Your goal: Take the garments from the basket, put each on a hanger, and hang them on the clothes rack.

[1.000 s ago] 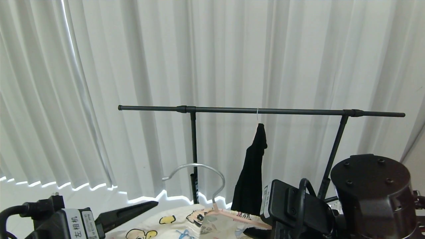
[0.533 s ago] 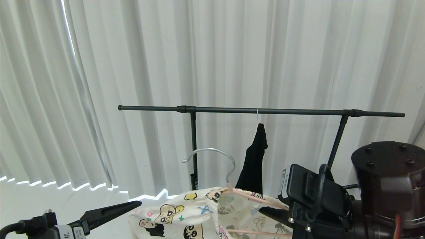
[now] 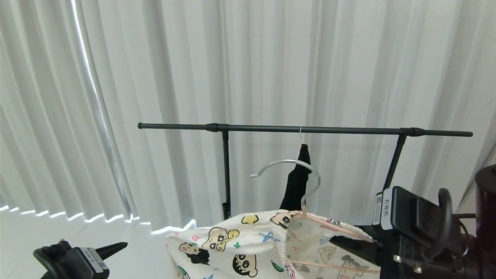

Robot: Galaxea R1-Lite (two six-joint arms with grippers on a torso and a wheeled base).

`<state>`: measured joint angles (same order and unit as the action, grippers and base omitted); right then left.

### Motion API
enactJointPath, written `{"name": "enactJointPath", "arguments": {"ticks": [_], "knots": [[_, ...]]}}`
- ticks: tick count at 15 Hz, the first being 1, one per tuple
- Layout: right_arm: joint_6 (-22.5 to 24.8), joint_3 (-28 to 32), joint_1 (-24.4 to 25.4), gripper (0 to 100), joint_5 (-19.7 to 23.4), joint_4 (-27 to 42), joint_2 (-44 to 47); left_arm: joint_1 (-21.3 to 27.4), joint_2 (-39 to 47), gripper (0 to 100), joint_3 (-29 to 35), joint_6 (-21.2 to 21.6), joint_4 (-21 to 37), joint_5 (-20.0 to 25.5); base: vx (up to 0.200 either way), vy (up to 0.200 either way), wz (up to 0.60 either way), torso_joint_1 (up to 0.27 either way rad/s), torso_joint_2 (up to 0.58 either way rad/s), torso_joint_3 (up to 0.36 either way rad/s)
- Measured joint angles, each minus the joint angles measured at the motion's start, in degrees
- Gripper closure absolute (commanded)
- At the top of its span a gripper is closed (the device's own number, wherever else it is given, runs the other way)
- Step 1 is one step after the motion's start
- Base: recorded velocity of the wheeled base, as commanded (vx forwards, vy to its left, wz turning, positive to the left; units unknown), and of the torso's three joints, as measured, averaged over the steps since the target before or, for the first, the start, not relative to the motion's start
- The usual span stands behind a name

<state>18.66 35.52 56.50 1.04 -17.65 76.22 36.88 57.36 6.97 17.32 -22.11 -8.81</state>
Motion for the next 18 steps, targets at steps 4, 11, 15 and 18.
{"name": "enactJointPath", "arguments": {"ticks": [4,11,15,18], "knots": [[2.3,-0.2,0.1,100,0.3,0.0,-1.6,-2.0,5.1,0,1.5,-0.3,0.0,5.5,0.0,0.0,0.0,0.0,0.0,0.0],[2.5,-0.2,0.3,100,0.4,-0.1,-2.2,-6.3,10.6,100,3.0,-0.4,0.0,5.6,0.0,0.0,0.0,0.0,0.0,0.0],[2.4,-0.3,0.3,100,0.3,-0.2,-2.3,-6.9,11.5,100,2.8,-0.4,0.0,5.6,0.0,0.0,0.0,0.0,0.0,0.0],[2.1,-0.2,0.3,100,0.2,-0.3,-2.4,-8.3,12.3,100,2.8,-0.4,0.0,5.5,0.0,0.0,0.0,0.0,0.0,0.0]]}}
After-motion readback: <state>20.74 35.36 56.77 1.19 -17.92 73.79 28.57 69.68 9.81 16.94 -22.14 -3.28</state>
